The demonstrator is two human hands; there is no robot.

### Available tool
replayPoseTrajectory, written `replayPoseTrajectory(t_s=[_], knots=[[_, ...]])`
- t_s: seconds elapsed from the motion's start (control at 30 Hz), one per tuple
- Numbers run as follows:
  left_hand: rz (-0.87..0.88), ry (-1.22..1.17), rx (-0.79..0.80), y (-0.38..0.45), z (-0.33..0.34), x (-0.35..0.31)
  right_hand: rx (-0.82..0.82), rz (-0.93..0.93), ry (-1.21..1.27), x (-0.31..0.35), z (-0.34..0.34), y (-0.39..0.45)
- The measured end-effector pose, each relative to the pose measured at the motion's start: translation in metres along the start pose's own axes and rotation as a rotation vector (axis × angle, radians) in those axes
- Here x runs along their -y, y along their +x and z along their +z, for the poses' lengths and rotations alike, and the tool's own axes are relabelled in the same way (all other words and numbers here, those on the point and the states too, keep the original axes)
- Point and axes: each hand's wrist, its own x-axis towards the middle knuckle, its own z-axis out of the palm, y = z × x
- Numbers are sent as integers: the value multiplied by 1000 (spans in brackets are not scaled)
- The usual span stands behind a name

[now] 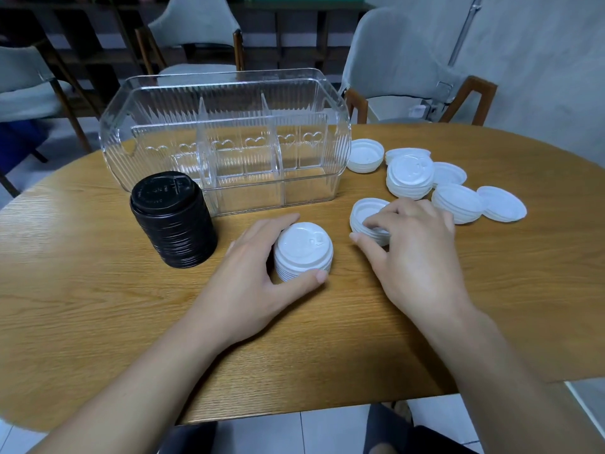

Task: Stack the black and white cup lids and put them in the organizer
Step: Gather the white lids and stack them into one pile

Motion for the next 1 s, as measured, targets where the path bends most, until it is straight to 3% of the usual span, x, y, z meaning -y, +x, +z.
replayPoseTrajectory(t_s=[0.43, 0.67, 1.0], knots=[[7, -4, -3, 0, -1, 1, -2, 16, 83, 10, -1, -1], [-3, -13, -19, 0, -1, 0, -70, 132, 517, 13, -18, 0], [107, -198, -175, -2, -6, -11, 72, 284, 1209, 38, -30, -3]])
